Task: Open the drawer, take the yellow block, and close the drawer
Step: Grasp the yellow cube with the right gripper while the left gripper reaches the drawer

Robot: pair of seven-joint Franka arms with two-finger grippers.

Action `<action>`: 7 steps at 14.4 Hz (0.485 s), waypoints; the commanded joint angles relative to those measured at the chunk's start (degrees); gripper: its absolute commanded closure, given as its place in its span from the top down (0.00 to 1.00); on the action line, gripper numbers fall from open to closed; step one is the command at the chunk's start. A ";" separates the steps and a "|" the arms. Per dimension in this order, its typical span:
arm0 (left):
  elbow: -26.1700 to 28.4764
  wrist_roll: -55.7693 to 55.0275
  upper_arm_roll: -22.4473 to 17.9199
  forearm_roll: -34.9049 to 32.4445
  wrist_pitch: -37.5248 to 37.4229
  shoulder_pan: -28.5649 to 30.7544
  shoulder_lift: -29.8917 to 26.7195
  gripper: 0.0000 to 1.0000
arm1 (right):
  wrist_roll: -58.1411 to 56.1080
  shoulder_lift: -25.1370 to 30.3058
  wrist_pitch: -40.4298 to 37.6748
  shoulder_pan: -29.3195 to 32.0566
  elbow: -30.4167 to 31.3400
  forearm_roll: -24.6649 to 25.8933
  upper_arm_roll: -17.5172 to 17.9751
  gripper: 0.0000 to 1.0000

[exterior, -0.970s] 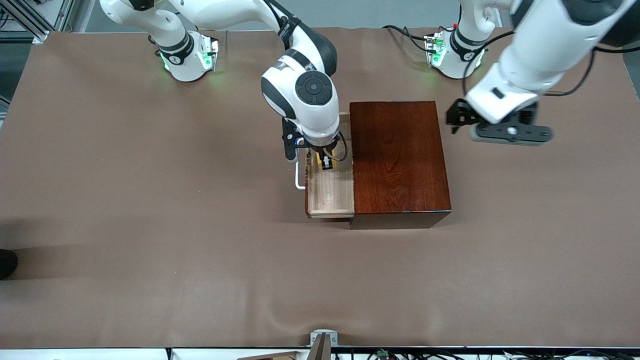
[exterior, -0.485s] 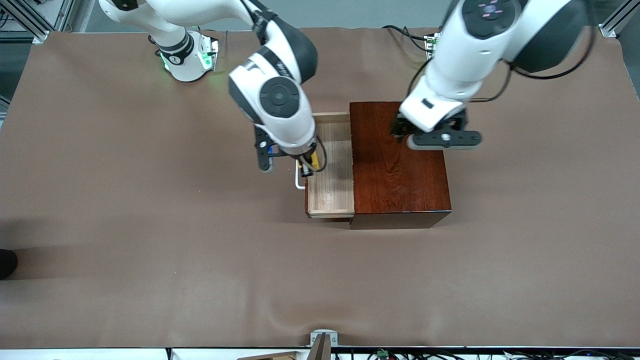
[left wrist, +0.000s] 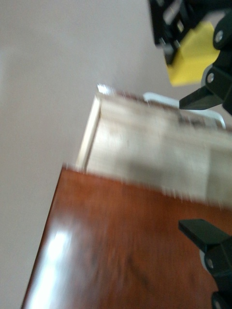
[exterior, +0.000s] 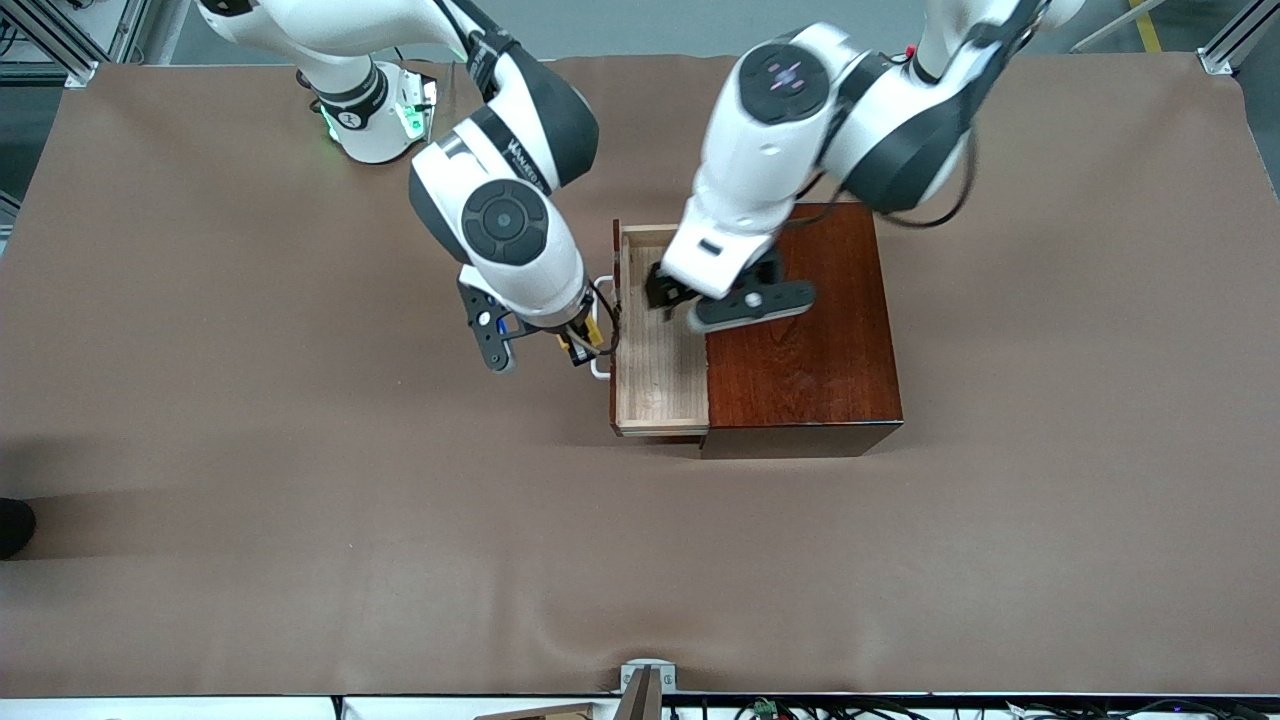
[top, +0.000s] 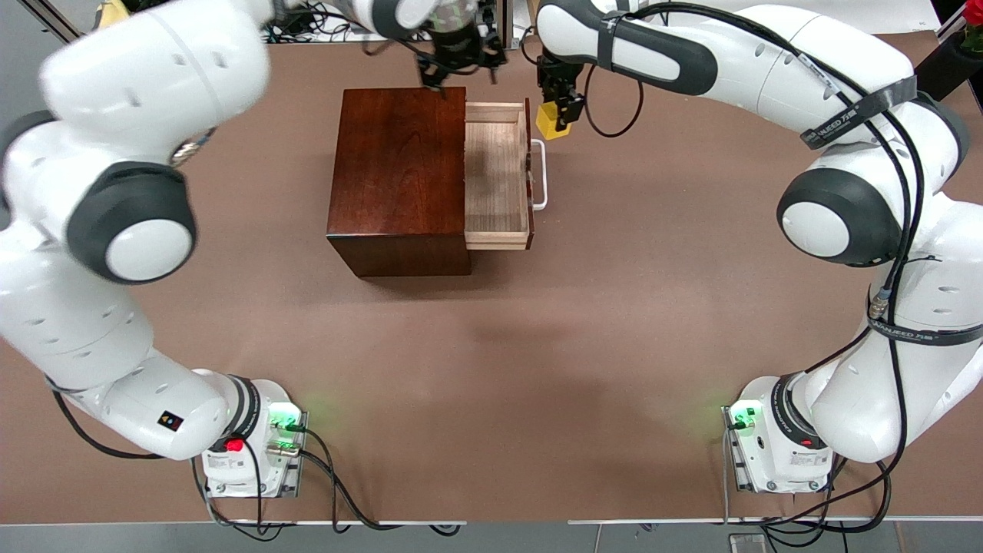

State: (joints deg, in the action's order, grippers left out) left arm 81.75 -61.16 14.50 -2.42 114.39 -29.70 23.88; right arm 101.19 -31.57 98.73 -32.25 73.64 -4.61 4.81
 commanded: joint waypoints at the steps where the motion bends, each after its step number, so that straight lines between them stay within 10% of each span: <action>1: -4.23 -7.99 -0.70 -1.09 4.42 -3.34 5.29 1.00 | -8.26 1.25 -1.00 4.29 1.33 -0.14 0.55 0.00; 7: -6.59 -21.42 -1.40 -3.29 13.81 -8.60 11.61 1.00 | -21.53 1.34 -0.65 10.44 3.88 2.23 0.55 0.00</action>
State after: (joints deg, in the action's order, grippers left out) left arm 79.10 -76.80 14.22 -4.10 125.07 -35.52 31.87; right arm 83.49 -31.57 98.10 -23.92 75.40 -3.27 4.47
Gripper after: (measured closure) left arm 0.000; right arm 0.441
